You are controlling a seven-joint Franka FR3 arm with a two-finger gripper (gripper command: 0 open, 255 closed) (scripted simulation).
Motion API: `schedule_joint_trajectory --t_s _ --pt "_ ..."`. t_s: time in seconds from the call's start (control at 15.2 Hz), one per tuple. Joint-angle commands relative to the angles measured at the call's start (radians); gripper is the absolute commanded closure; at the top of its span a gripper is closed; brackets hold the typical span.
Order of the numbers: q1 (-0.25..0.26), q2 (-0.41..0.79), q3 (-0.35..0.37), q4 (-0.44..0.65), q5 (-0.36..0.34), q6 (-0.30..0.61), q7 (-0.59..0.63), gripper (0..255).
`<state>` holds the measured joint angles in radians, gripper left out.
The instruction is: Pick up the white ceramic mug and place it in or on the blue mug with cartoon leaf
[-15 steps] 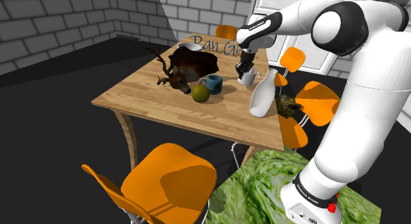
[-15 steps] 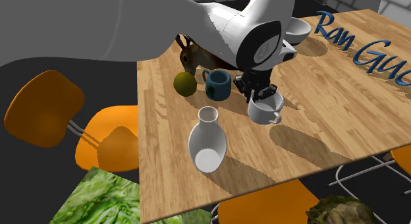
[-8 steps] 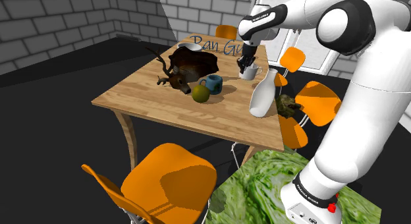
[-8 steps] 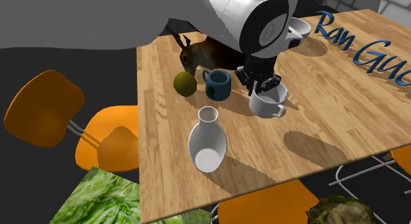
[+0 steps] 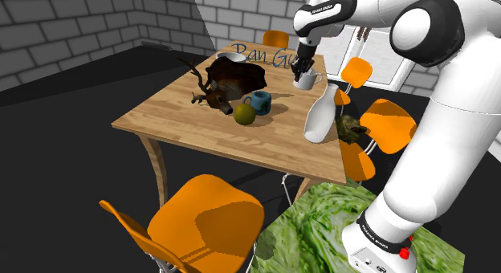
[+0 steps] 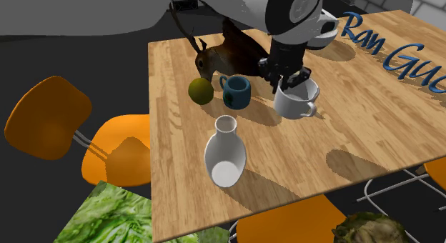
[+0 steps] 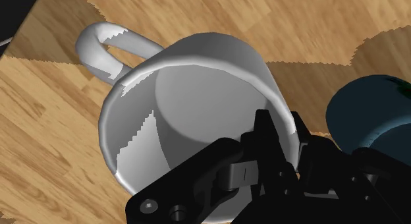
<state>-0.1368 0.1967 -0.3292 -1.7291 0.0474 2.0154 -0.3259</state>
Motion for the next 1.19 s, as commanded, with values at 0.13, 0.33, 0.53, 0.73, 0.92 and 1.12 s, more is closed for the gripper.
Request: schedule_joint_trajectory --t_s 0.13,0.33,0.53,0.73,0.92,1.12 --pt "0.000 -0.007 -0.001 0.045 -0.003 -0.052 0.001 255" --pt "0.013 -0.008 0.007 0.066 -0.007 -0.073 0.024 255" --pt "0.052 0.001 0.032 0.085 -0.016 -0.084 0.091 255" --pt "0.090 0.019 0.055 0.116 -0.023 -0.098 0.156 255" --pt "0.127 0.045 0.078 0.159 -0.027 -0.117 0.218 255" --pt "0.162 0.081 0.100 0.215 -0.030 -0.140 0.278 255"
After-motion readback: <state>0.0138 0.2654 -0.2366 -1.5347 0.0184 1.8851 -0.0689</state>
